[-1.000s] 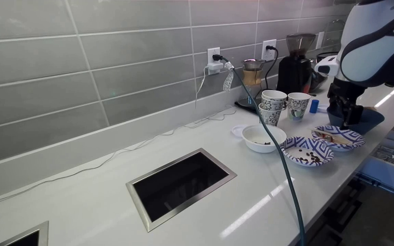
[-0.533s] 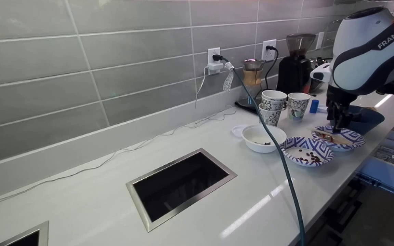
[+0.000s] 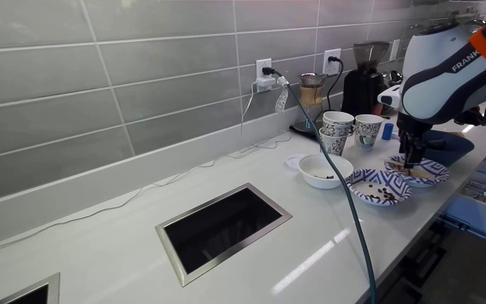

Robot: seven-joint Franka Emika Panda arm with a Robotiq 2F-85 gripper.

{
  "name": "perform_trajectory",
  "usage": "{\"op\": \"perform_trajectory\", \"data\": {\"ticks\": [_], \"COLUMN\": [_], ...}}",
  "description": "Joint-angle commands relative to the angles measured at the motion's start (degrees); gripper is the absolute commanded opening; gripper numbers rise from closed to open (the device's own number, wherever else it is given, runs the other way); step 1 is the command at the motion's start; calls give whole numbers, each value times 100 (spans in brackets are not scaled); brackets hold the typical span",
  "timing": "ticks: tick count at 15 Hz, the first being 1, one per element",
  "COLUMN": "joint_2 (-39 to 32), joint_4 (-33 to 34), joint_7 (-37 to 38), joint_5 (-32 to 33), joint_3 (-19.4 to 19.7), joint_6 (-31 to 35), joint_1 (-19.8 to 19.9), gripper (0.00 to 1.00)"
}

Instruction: Use the spoon to put some of the cereal into the white bowl

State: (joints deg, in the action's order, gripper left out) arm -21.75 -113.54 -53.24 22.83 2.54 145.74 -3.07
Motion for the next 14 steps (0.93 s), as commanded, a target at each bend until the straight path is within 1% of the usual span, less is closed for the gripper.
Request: {"op": "perform_trajectory", "data": {"ticks": [1,2,3,4,5,6,7,9,12,13,14], "joint_2": [-210,-234,-254,-277,-297,-314,-330,-364,-410,-430,-451], "joint_4": [198,209,221,239,256,269,285,341,441,476,511], "joint_7": [280,300,331,336,344,355,366,377,375,375,373], "joint_5": [185,181,187,190,184,185,176,128,64,45,21], "joint_3": [-72,-77,-77,-80,-84,-83,-86,-105,-138,-152,-171], "joint_6": [-73,-83,-92,-82,-83,-86,-91,-131,-218,-237,-265], "joint_1": [39,40,37,39,42,42,45,59,73,78,83], "gripper": [59,53,56,53,53,52,53,50,49,45,43]}}
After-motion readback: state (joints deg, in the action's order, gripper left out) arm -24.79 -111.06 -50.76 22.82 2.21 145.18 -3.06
